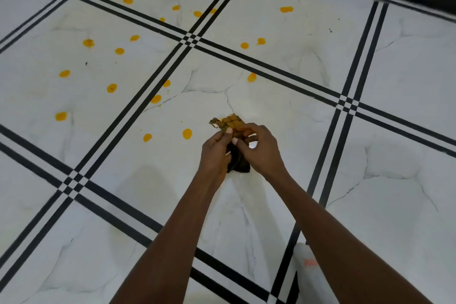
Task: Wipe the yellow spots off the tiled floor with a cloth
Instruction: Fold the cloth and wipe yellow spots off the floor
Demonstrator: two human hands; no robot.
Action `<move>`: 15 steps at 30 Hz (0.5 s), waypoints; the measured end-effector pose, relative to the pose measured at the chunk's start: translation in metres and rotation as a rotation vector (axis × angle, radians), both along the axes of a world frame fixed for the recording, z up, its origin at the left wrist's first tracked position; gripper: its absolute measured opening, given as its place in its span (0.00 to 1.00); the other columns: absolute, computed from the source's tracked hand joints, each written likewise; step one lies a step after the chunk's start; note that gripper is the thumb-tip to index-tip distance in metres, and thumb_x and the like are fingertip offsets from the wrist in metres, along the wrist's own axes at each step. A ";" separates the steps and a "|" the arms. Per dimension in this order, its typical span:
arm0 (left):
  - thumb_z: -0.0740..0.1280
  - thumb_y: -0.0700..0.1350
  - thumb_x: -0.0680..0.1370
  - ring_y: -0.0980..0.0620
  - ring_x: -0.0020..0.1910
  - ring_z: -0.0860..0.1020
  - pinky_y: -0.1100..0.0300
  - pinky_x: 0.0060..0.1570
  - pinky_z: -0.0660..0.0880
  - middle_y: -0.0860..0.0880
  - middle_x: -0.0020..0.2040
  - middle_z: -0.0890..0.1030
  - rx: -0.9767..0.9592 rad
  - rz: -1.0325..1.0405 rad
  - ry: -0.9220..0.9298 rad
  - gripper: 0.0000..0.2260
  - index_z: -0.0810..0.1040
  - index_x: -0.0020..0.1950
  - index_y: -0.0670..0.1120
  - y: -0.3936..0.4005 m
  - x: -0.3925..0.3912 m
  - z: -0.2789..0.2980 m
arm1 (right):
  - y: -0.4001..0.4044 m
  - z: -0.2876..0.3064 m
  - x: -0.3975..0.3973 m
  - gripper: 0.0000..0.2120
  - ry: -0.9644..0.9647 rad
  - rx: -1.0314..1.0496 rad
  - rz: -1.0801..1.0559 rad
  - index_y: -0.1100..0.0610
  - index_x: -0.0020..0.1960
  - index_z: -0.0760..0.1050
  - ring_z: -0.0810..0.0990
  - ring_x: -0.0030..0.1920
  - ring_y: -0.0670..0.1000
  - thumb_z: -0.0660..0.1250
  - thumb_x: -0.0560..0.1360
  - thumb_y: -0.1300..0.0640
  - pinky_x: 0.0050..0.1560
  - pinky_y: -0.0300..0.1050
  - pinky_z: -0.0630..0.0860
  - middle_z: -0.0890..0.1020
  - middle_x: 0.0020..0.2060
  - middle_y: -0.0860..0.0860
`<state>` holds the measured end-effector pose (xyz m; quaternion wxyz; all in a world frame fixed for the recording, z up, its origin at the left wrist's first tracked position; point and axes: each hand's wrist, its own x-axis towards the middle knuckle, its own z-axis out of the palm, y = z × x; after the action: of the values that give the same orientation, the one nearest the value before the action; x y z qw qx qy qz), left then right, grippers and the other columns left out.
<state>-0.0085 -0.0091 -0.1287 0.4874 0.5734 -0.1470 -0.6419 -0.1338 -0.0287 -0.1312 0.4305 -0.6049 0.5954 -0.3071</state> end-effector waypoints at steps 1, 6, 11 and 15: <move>0.66 0.47 0.85 0.48 0.62 0.85 0.51 0.65 0.80 0.45 0.59 0.88 0.001 0.007 0.018 0.11 0.85 0.62 0.46 0.001 0.001 0.003 | 0.001 0.000 0.002 0.14 -0.003 -0.008 -0.003 0.51 0.62 0.81 0.82 0.54 0.46 0.75 0.78 0.53 0.56 0.33 0.76 0.82 0.57 0.50; 0.67 0.46 0.84 0.47 0.62 0.85 0.53 0.63 0.81 0.44 0.58 0.88 -0.044 0.006 -0.002 0.10 0.86 0.59 0.45 0.003 0.014 0.009 | 0.002 0.002 0.005 0.16 -0.027 0.054 0.017 0.53 0.61 0.84 0.85 0.55 0.43 0.76 0.77 0.47 0.52 0.29 0.78 0.87 0.56 0.46; 0.66 0.45 0.85 0.50 0.60 0.86 0.58 0.56 0.83 0.44 0.59 0.87 -0.105 -0.020 0.029 0.12 0.84 0.63 0.44 0.005 0.024 0.010 | -0.002 0.000 0.003 0.07 -0.235 0.162 0.002 0.56 0.52 0.88 0.87 0.53 0.47 0.75 0.78 0.53 0.61 0.51 0.84 0.89 0.49 0.49; 0.64 0.49 0.86 0.47 0.63 0.83 0.52 0.59 0.82 0.46 0.63 0.86 -0.045 0.073 -0.030 0.15 0.80 0.69 0.45 0.001 0.036 0.009 | -0.012 0.023 -0.018 0.08 -0.437 0.331 -0.104 0.57 0.53 0.79 0.86 0.57 0.58 0.66 0.85 0.53 0.53 0.55 0.86 0.87 0.48 0.53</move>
<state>0.0270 -0.0080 -0.1194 0.5208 0.5770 -0.1479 -0.6115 -0.1522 -0.0407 -0.1079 0.6253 -0.4142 0.5608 -0.3506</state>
